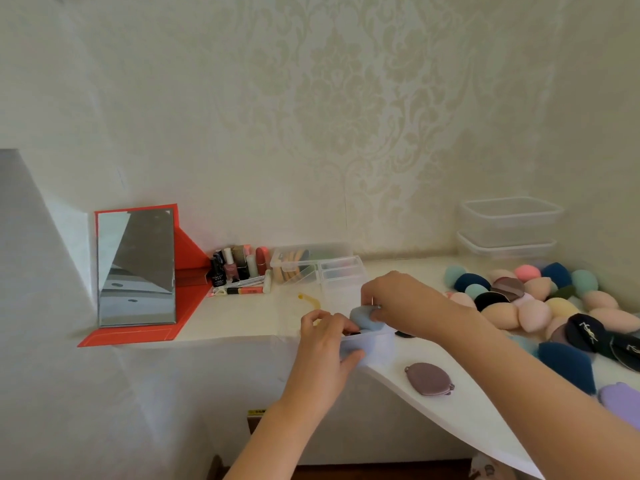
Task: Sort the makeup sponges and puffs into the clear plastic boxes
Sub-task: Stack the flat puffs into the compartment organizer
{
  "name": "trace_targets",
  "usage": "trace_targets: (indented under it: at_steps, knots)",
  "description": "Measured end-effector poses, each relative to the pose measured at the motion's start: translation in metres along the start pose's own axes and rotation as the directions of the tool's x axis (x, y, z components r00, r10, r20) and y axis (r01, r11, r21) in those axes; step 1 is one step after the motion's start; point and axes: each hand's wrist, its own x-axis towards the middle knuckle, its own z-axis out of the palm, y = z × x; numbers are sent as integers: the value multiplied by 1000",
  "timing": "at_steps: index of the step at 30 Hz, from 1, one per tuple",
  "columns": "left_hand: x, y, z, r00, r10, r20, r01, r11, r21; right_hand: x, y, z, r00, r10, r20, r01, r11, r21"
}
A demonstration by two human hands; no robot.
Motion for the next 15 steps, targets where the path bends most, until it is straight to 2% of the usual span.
trace_targets:
  at_steps: [6,12,15]
  knots:
    - [0,-2,-5,998,61,-4,-61,998,1,12,-8,9,998,0,-67,-8,994,-109]
    - [0,-3,-8,999,36,12,-36,999,-11,7,-15,4,998,-24,-56,15,989,-144]
    - [-1,-1,-9,1000,16,21,-15,1000,-15,4,-16,6,1000,1,6,0,979,-205]
